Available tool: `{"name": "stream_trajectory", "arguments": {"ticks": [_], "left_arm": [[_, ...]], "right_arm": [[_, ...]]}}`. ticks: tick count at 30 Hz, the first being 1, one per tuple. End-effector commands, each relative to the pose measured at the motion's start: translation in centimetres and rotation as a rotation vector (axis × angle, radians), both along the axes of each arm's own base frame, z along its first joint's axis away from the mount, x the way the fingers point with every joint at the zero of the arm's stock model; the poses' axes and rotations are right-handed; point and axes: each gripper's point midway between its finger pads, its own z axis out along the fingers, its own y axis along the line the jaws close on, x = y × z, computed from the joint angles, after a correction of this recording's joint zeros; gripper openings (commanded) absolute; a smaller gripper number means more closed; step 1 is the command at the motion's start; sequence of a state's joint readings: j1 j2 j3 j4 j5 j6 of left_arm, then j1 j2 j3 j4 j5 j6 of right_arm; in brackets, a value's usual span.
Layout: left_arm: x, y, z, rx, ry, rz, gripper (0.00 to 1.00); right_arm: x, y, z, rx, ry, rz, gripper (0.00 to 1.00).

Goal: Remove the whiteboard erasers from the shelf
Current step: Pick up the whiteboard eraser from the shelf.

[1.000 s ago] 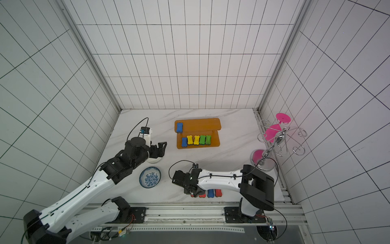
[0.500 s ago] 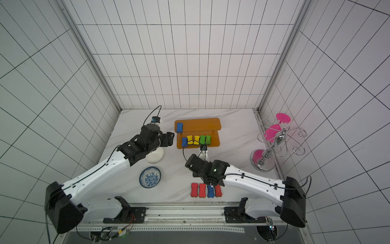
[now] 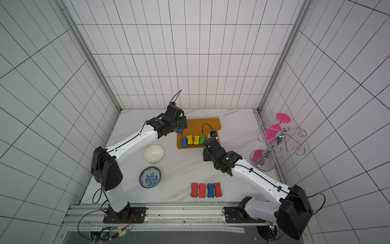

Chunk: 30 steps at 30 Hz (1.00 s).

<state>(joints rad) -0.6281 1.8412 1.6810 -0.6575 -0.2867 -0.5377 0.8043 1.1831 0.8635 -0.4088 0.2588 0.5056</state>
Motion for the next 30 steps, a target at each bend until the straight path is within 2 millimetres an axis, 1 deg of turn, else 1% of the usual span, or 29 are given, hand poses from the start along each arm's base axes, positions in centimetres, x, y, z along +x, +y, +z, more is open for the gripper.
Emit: {"name": "stream_trajectory", "arguments": {"ticks": [1,4,7,10,12,14,18,20,23,26,30], "left_arm": [[0.2,1.1,-1.6,0.046,0.069,0.019,0.76],[0.4,0.7,-2.5,0.045,0.087,0.013,0.72],[0.6,0.4,-3.1,0.054,0.103,0.005,0.71],[0.9,0.2,-3.1,0.077,0.122,-0.007,0.68],[0.9,0.0,-2.8,0.098,0.131,-0.023,0.68],[0.9,0.1,-2.3,0.12,0.138,-0.034,0.71],[1.0,0.8,-1.1,0.15,0.124,-0.019,0.85],[1.1,1.1,-0.7,0.16,0.124,-0.018,0.88],[0.9,1.0,-1.1,0.158,0.151,-0.031,0.89],[0.8,0.4,-1.8,0.12,0.223,-0.064,0.84],[0.6,0.3,-1.9,0.12,0.301,-0.066,0.81]], "right_arm": [[0.2,0.2,-0.9,0.016,0.024,0.05,0.44],[0.4,0.1,-1.3,0.032,0.046,0.051,0.44],[0.5,0.2,-1.6,0.047,0.06,0.05,0.43],[0.5,0.4,-1.8,0.06,0.07,0.052,0.43],[0.6,0.6,-2.1,0.065,0.078,0.052,0.43],[0.6,0.8,-2.2,0.067,0.087,0.055,0.43],[0.6,0.9,-2.5,0.07,0.1,0.056,0.43],[0.7,0.8,-2.5,0.07,0.102,0.054,0.43],[0.7,0.7,-2.4,0.071,0.103,0.052,0.43],[0.7,0.6,-2.3,0.072,0.103,0.051,0.43],[0.7,0.7,-2.4,0.077,0.111,0.055,0.43]]}}
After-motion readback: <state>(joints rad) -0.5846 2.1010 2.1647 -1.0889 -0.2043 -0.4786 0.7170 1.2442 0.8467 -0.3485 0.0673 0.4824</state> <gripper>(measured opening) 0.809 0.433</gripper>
